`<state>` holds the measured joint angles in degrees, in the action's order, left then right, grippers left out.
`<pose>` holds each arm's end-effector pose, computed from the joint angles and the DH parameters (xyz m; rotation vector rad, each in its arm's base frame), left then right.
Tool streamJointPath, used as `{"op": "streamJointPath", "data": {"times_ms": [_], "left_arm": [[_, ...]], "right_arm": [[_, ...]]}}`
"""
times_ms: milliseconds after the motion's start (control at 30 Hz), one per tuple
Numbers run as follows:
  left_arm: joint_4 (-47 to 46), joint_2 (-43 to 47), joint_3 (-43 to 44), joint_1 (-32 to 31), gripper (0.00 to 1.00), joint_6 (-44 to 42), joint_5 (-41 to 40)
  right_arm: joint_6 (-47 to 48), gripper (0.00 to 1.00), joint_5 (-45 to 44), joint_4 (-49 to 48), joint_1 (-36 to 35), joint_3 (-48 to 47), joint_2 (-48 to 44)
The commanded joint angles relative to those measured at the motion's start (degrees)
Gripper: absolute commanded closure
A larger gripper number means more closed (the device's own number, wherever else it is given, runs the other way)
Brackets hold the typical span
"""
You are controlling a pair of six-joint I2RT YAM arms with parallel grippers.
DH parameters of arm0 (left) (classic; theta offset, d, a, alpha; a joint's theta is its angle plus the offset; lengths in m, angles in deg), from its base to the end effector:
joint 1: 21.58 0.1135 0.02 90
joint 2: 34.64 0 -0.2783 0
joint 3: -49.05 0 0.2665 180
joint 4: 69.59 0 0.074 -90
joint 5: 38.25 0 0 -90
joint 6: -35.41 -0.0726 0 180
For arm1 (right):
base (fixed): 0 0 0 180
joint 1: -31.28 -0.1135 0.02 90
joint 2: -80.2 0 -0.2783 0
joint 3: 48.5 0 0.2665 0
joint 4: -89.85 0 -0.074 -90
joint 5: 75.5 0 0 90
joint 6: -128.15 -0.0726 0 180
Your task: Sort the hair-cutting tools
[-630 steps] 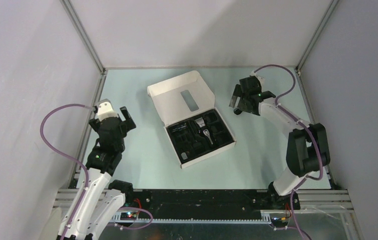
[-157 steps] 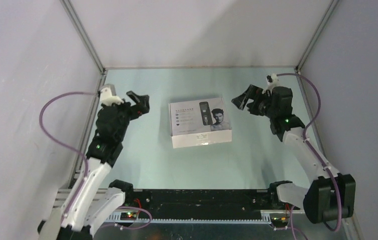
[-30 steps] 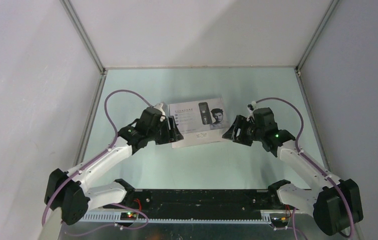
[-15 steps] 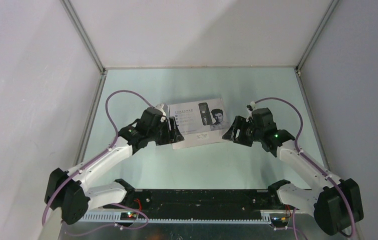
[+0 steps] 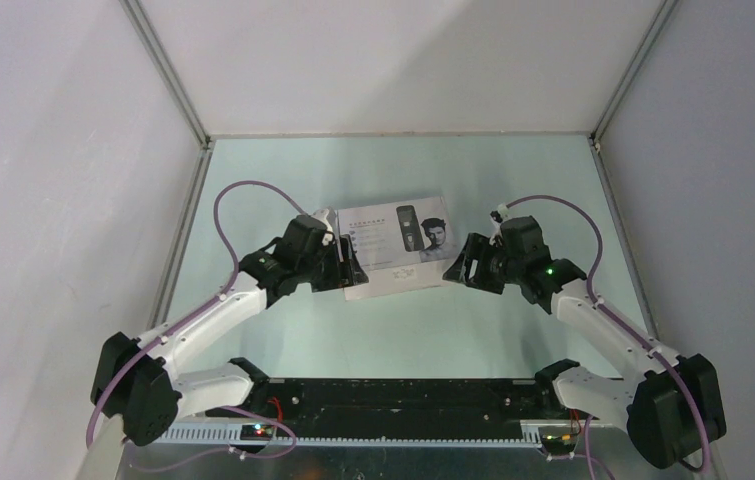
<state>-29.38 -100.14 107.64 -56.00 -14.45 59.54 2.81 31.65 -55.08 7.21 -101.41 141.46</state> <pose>0.2159 -0.1599 0.2277 -0.0586 2.5262 -0.7377 0.2232 0.1231 0.2203 0.0822 2.4493 0.8419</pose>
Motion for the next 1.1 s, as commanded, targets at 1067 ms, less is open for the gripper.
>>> {"op": "streamJointPath", "data": {"times_ms": [1067], "left_arm": [[-0.33, 0.97, 1.7, -0.99, 0.28, 0.64, 1.22]], "right_arm": [[3.22, 0.24, -7.72, 3.48, -5.3, -5.72, -0.02]]}}
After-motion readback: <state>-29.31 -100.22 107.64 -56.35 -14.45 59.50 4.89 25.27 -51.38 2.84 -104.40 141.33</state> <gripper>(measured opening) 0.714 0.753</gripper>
